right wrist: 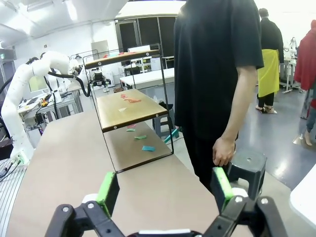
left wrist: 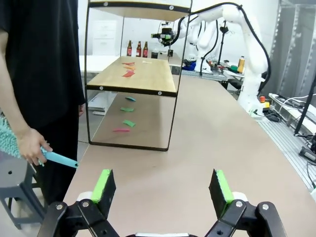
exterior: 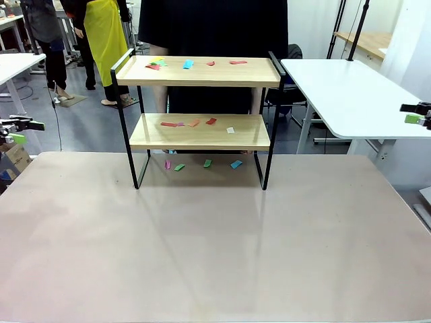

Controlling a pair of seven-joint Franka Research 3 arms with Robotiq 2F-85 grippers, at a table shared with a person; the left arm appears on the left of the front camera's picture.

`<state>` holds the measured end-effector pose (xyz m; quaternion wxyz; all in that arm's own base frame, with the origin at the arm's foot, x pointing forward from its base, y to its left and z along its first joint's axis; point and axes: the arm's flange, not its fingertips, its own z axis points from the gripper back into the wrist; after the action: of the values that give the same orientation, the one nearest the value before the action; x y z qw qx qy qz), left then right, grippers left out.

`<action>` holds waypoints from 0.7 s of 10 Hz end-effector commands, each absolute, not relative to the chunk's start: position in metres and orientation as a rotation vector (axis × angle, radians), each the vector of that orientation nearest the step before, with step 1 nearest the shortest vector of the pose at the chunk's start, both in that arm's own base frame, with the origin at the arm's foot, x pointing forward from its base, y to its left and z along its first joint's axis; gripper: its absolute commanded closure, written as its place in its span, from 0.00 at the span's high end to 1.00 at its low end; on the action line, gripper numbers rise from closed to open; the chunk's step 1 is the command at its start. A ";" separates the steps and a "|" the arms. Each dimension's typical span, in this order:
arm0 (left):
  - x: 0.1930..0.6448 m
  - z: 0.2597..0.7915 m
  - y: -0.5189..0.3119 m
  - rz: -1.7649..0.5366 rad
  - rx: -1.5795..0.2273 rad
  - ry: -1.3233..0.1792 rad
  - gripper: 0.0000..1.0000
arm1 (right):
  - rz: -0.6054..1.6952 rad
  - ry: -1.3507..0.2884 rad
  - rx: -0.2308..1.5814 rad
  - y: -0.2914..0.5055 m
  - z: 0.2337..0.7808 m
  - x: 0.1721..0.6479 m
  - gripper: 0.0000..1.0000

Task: Clean the shelf.
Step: Pick up the Duster handed by the human.

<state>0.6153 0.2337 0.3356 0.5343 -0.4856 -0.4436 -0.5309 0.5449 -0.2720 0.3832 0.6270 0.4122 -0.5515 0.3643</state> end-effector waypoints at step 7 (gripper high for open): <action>0.587 0.378 0.219 -1.323 -1.124 -1.117 1.00 | 0.840 -1.335 0.954 -0.270 0.406 0.545 1.00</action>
<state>0.5998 0.2265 0.3786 0.5132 -0.4793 -0.4551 -0.5475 0.5429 -0.2721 0.4008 0.6109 0.4128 -0.5661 0.3688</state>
